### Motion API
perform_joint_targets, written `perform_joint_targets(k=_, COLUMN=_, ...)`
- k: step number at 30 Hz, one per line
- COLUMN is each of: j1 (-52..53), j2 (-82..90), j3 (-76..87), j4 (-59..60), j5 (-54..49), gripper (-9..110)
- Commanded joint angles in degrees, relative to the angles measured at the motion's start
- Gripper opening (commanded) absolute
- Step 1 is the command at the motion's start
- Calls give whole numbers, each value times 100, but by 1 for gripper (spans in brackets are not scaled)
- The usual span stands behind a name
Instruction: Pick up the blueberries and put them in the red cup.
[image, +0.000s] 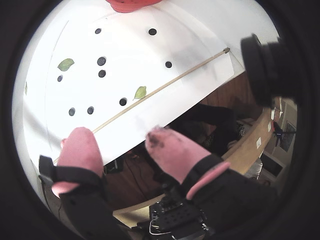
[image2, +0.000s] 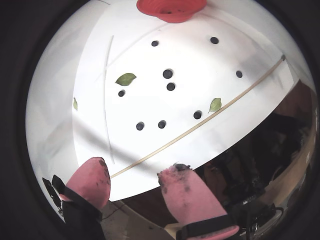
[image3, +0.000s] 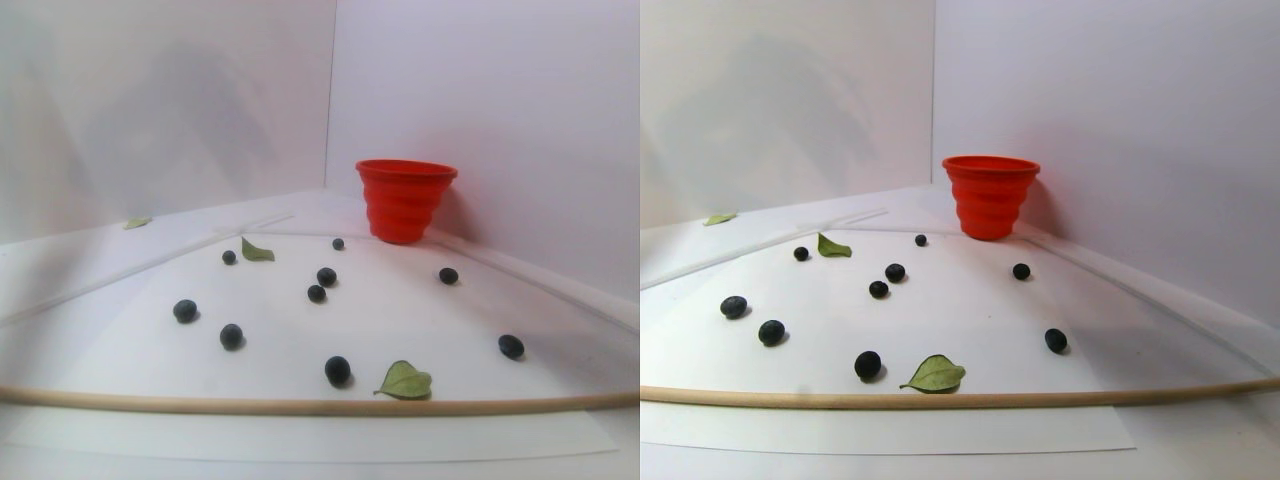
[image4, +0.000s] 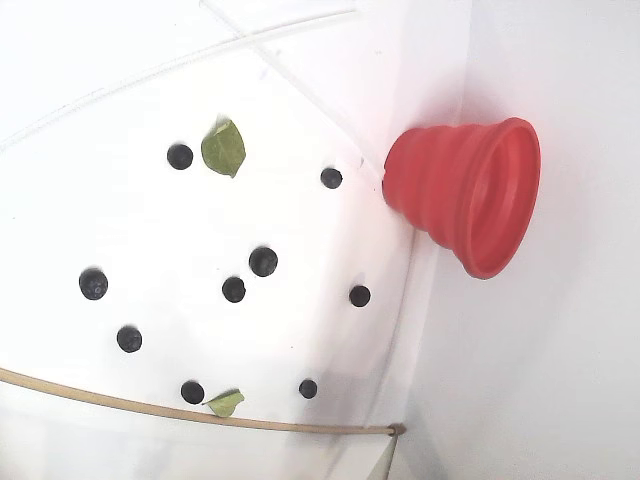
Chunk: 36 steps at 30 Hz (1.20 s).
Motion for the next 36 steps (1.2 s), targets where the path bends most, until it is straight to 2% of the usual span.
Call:
perform_joint_targets(k=1, j1=97, j2=-62, j3=70, j4=-404, j5=-105, gripper=19)
perform_joint_targets(k=36, j1=290, j2=-2057, j3=984, j4=-2988, j5=-404, gripper=19)
